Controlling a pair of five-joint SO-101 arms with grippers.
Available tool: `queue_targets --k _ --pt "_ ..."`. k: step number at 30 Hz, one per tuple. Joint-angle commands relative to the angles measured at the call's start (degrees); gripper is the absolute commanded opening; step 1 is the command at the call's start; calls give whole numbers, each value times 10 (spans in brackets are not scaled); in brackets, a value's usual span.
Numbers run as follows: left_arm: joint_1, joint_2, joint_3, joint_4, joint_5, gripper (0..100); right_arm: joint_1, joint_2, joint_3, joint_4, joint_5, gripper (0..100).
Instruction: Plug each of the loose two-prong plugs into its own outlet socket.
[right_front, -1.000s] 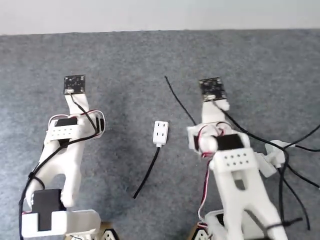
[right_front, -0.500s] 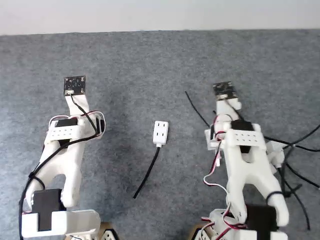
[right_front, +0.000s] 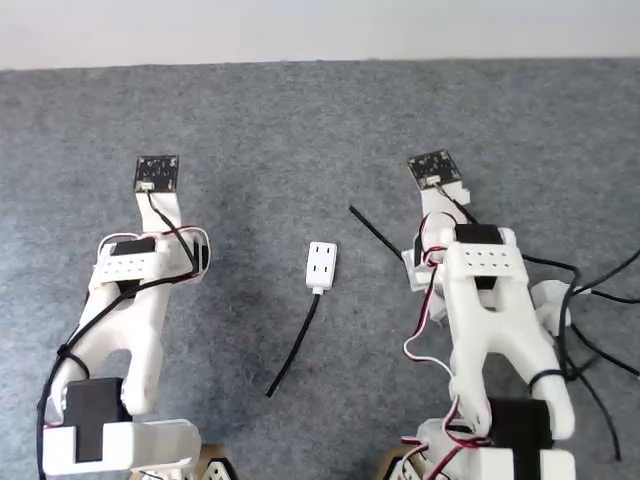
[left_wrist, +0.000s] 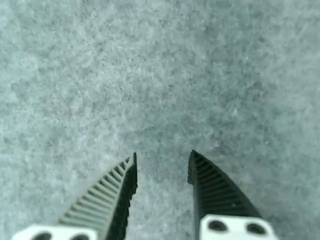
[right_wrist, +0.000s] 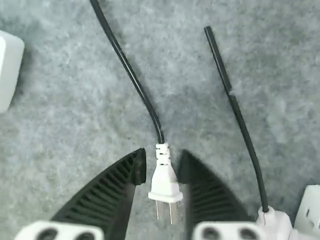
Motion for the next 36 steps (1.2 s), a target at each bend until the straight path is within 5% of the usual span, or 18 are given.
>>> queue_targets --k 1,36 --pt "-3 -18 -6 2 -5 160 34 -34 -18 23 6 39" --pt "-4 -18 -6 2 -6 160 91 -6 63 9 190 9"
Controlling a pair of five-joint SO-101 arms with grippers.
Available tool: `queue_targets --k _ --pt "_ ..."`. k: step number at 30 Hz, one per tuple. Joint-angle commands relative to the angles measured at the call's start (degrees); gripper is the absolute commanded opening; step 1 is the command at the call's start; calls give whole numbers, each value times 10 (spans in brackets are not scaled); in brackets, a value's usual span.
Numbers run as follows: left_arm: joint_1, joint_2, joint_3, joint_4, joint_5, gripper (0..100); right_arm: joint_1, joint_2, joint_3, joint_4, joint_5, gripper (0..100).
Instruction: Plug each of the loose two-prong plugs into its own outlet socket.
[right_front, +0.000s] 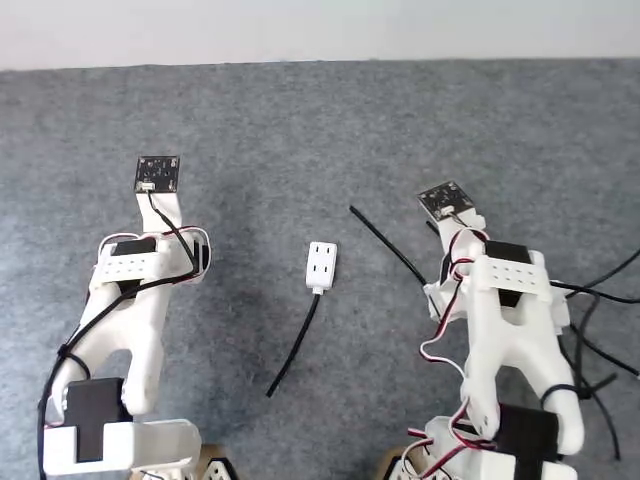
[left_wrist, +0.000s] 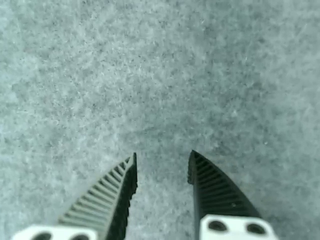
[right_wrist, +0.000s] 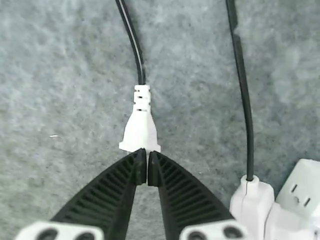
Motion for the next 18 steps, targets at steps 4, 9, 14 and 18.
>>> queue_targets --k 4,9,14,18 --pt "-4 -18 -6 2 -6 160 4 41 -6 -36 20 9" --pt "-4 -18 -6 2 -6 160 6 -2 -36 -13 21 9" --pt "-4 -18 -6 2 -6 160 1 -61 -85 39 21 9" --pt "-4 -18 -6 2 -6 160 -8 -72 -99 45 21 9"
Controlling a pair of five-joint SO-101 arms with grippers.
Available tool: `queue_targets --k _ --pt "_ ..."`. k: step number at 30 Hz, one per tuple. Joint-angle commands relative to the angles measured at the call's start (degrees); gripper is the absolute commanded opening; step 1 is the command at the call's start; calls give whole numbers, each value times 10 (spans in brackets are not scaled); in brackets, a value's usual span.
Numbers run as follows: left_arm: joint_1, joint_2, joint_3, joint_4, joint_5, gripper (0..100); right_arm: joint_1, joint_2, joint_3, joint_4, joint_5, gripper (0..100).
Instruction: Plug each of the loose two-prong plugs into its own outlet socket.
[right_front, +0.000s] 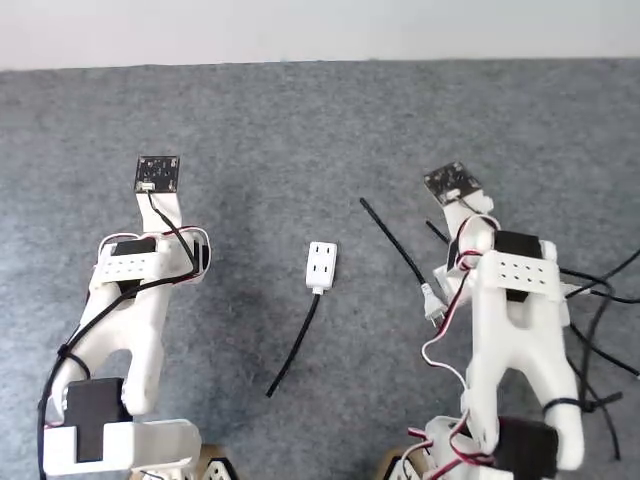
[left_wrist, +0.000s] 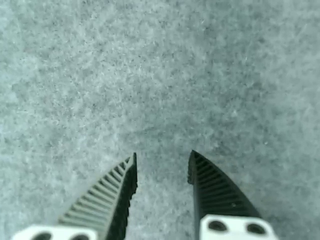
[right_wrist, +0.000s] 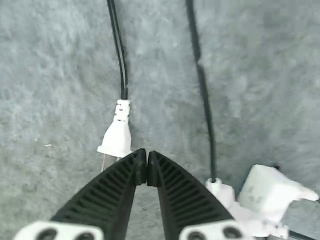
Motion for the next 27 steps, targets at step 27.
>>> queue_targets --k 27 --pt "-4 -18 -6 2 -6 162 -56 189 -61 -84 70 12"
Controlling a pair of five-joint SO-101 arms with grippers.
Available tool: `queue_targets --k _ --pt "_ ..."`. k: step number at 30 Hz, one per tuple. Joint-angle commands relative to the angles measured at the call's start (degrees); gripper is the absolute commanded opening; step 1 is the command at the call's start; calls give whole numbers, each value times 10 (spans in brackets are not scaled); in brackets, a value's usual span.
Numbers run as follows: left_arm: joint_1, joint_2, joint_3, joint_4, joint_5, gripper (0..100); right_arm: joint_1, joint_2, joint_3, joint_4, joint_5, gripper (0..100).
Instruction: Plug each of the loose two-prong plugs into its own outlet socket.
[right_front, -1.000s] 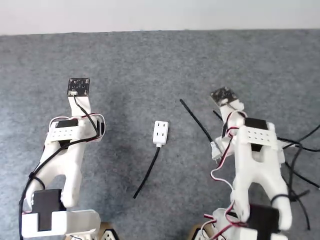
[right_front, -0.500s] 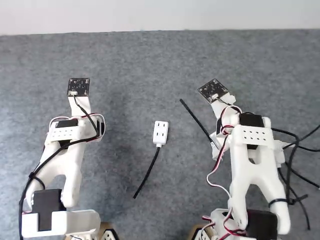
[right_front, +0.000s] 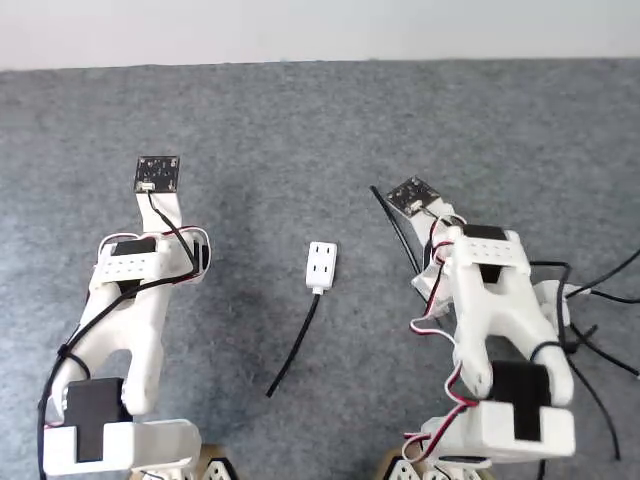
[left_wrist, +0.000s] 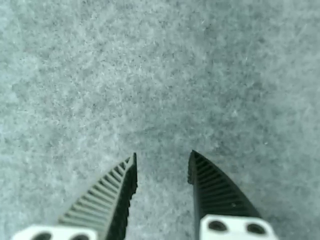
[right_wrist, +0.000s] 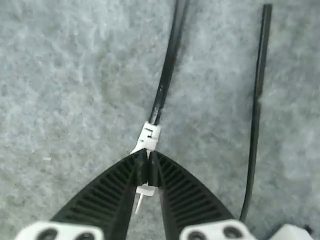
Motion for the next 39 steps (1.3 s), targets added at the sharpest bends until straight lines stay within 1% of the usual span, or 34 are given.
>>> queue_targets --k 1,5,13,18,21,24,29,33,35,39 --pt "-4 -18 -6 2 -6 162 -7 21 -47 -6 11 12" --pt "-4 -18 -6 2 -6 162 -7 51 -60 -7 40 9" --pt "-4 -18 -6 2 -6 162 -8 57 -79 -2 39 12" --pt "-4 -18 -6 2 -6 162 -15 58 -113 45 39 13" --pt "-4 -18 -6 2 -6 162 -15 57 -117 46 38 21" --pt "-4 -18 -4 -6 -6 162 -15 57 -135 51 17 50" --pt "-4 -18 0 -11 -6 162 -20 57 -166 77 -14 51" --pt "-4 -18 0 -11 -6 162 -29 58 -164 99 -23 43" --pt "-4 -18 0 -11 -6 162 -37 58 -164 114 -23 9" --pt "-4 -18 0 -11 -6 162 -49 58 -164 128 -22 9"
